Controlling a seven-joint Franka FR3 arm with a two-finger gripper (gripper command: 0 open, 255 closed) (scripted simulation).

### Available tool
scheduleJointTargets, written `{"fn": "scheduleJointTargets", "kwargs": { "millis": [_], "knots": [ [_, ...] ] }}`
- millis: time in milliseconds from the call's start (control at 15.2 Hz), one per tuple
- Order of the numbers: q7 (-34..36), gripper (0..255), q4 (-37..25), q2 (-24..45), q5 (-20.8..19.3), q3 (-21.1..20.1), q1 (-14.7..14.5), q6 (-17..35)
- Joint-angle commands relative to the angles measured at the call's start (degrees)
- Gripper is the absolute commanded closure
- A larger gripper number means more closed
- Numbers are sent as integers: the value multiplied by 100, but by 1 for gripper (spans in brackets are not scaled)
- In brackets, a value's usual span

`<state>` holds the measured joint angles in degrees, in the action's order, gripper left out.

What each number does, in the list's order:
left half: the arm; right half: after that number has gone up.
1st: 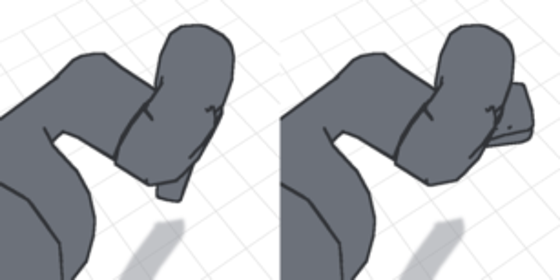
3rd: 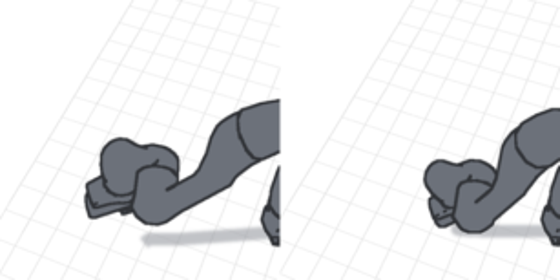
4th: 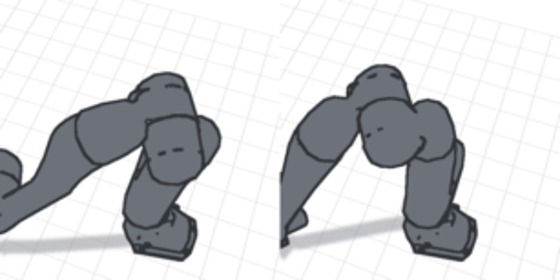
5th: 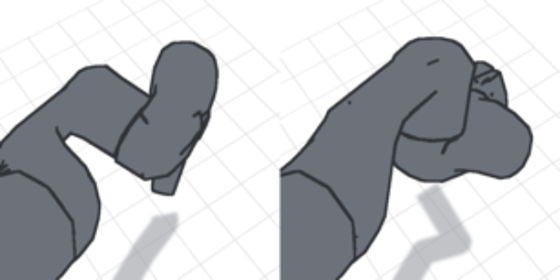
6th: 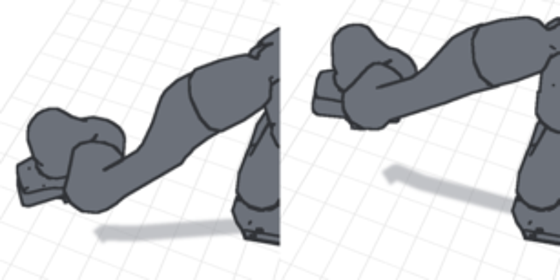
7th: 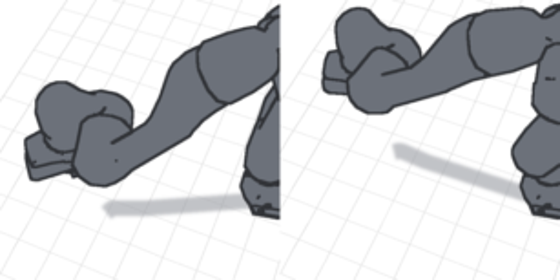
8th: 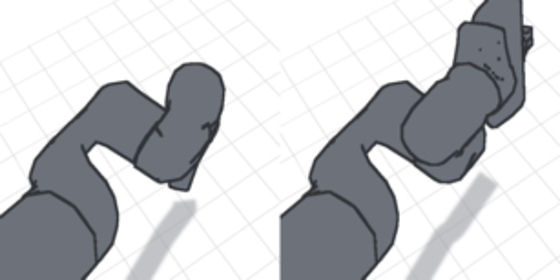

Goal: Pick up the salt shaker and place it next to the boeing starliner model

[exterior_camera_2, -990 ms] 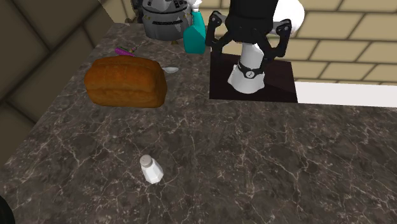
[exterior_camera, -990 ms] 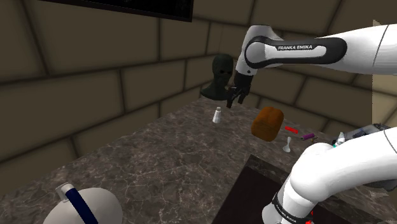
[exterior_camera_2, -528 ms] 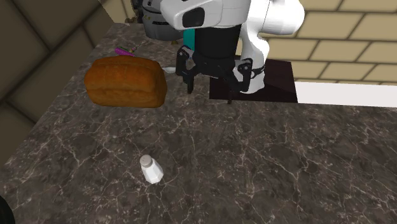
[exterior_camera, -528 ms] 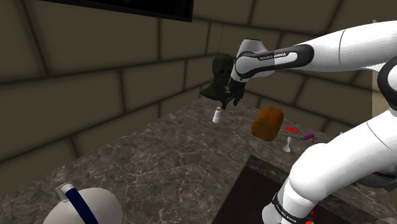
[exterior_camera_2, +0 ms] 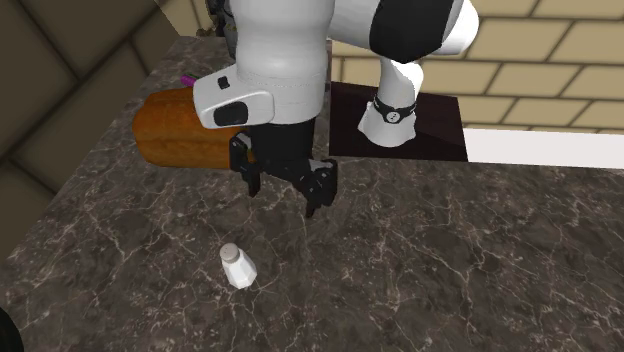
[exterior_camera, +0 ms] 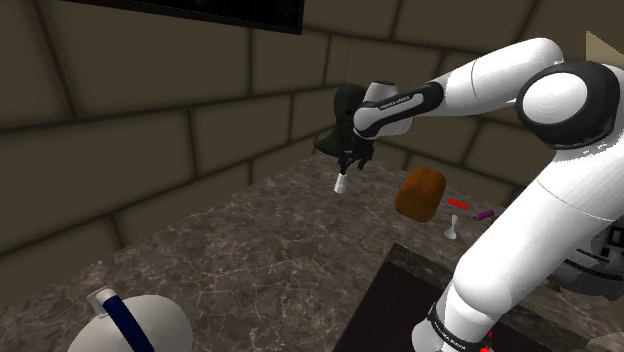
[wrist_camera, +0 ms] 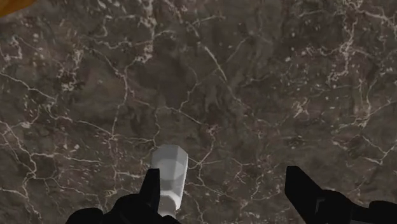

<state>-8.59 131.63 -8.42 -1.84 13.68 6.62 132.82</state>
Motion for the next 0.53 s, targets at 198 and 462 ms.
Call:
{"fn": "scheduleJointTargets", "kwargs": {
  "millis": [198, 462],
  "knots": [
    [-304, 0, -548, 1018, 366, 191, 103, 651],
    [-468, 0, -827, 1512, 600, 220, 183, 927]
  ]
}}
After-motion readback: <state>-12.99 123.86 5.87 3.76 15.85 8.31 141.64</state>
